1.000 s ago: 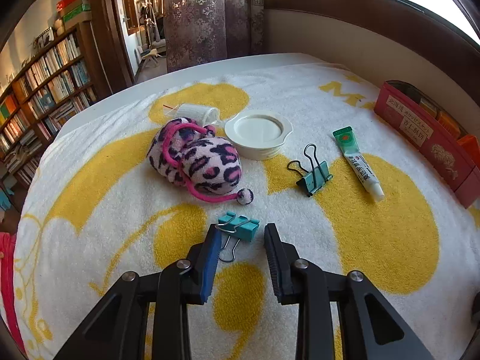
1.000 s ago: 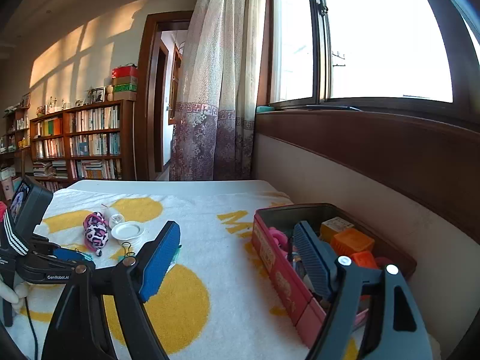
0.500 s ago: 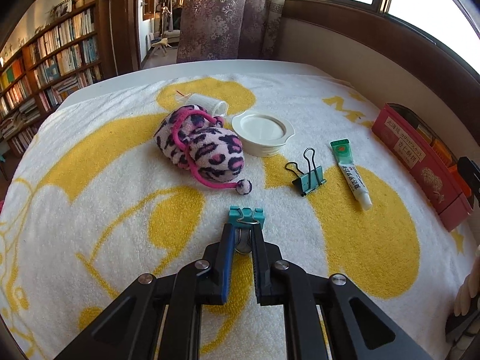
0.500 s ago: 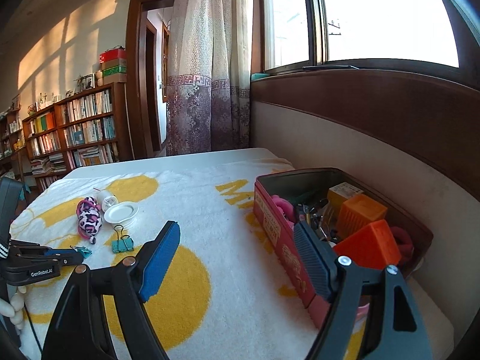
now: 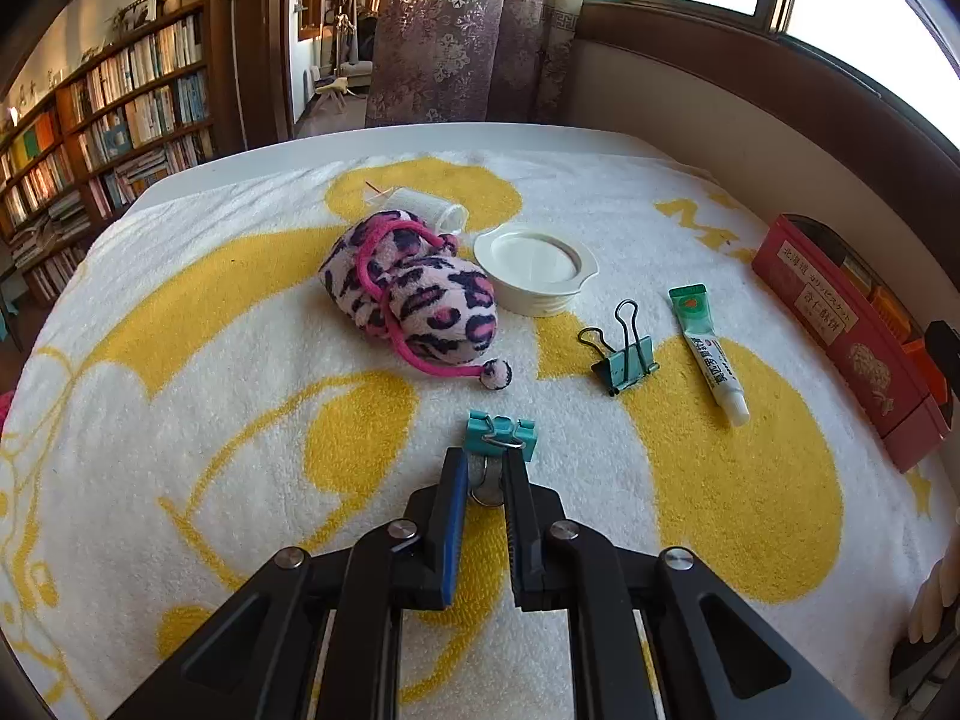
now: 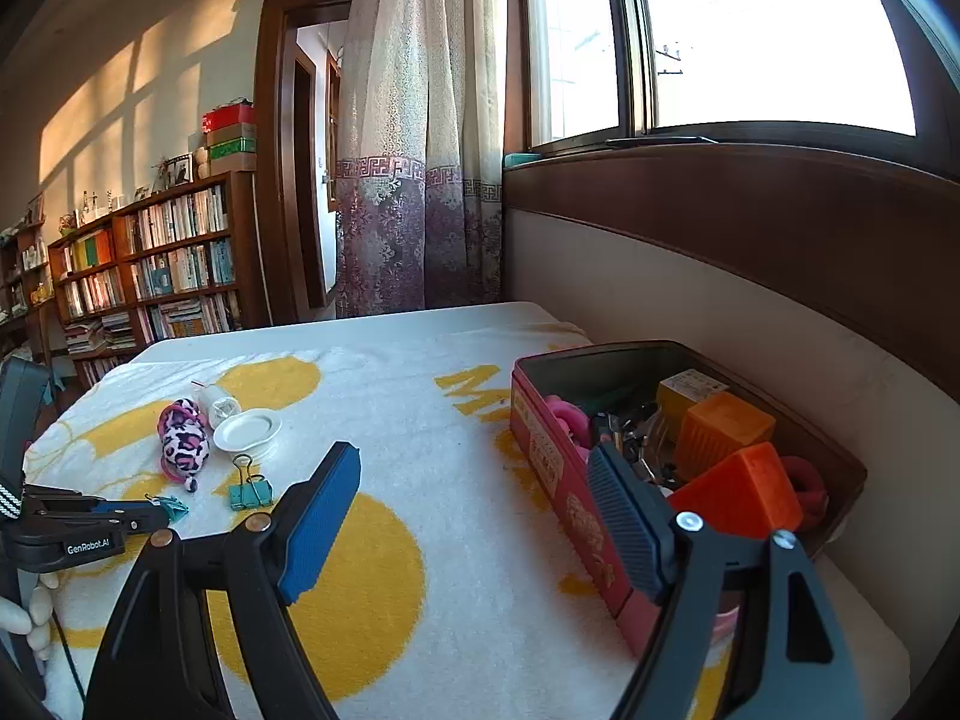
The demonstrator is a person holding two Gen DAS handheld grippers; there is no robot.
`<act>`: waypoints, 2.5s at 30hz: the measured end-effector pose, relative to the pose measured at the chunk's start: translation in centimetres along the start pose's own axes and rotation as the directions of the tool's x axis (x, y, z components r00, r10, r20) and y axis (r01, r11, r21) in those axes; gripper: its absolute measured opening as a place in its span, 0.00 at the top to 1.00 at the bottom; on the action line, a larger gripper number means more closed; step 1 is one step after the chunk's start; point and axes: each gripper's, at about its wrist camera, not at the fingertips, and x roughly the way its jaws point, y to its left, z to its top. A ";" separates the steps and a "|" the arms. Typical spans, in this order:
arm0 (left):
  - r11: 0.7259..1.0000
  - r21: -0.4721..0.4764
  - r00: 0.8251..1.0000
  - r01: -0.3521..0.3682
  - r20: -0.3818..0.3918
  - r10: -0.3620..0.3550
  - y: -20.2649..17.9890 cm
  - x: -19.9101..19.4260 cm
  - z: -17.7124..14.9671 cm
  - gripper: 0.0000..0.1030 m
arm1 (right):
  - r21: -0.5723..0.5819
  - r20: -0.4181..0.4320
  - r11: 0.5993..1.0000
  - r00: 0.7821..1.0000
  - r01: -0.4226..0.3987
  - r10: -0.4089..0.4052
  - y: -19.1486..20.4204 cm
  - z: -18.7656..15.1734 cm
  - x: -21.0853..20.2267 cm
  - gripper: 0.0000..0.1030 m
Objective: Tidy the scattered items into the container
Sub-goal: 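Close the left gripper on the teal binder clip and lift it, then grasp the white-green ointment tube with the right gripper while the left holds the clip, then carry the ointment tube into the tin and open the right gripper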
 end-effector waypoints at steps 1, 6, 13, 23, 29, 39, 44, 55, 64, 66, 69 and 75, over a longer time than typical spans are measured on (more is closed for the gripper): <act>1.000 0.000 1.000 0.001 0.000 -0.001 0.0 0.0 0.0 0.88 | -0.001 0.000 1.000 1.000 -0.002 0.002 0.0 0.0 0.0 0.21; 1.000 -0.010 1.000 0.017 0.022 -0.017 -0.1 -0.5 -0.1 0.33 | 0.002 -0.004 1.000 1.000 -0.009 0.009 0.1 0.0 0.1 0.21; 1.000 0.009 0.999 -0.018 0.038 0.017 -0.6 -0.4 0.4 0.28 | 0.014 -0.017 1.000 1.000 -0.009 0.009 -0.1 0.0 0.3 0.21; 0.999 0.030 0.999 -0.038 0.007 0.038 -1.1 0.7 0.9 0.75 | 0.018 -0.019 1.000 1.000 -0.014 0.015 -0.2 -0.1 0.3 0.21; 1.000 0.005 0.998 -0.015 0.053 0.015 -0.8 -1.1 0.2 0.75 | 0.043 -0.069 0.998 0.996 -0.049 0.052 -0.5 0.0 1.0 0.21; 0.999 -0.019 0.997 0.031 0.069 -0.030 -0.6 -2.4 0.0 0.75 | 0.061 -0.397 0.978 0.894 -0.201 0.208 4.9 -0.6 7.0 0.34; 0.998 -0.043 0.997 0.037 0.071 -0.034 -0.1 -2.6 0.0 0.75 | 0.038 -0.503 0.974 0.838 -0.221 0.210 7.4 -1.1 10.8 0.54; 0.999 -0.035 0.997 0.041 0.070 -0.038 -0.2 -2.6 -0.1 0.75 | 0.008 -0.484 0.978 0.855 -0.210 0.188 7.1 -1.8 11.0 0.80; 0.999 -0.027 0.997 0.042 0.070 -0.040 -0.5 -2.6 -0.1 0.75 | 0.104 -0.366 0.967 0.895 -0.233 0.255 4.3 -0.4 6.5 0.80; 0.999 -0.025 0.997 0.042 0.070 -0.040 -0.6 -2.6 -0.1 0.75 | 0.118 -0.336 0.969 0.910 -0.217 0.244 3.3 0.1 5.3 0.80; 0.999 -0.023 0.997 0.044 0.072 -0.042 -0.7 -2.7 -0.1 0.75 | 0.134 -0.295 0.975 0.932 -0.176 0.209 1.3 0.7 3.5 0.80; 0.999 -0.017 0.996 0.048 0.079 -0.047 -0.9 -2.9 0.0 0.75 | 0.166 -0.237 0.983 0.965 -0.071 0.110 -4.0 1.5 1.3 0.80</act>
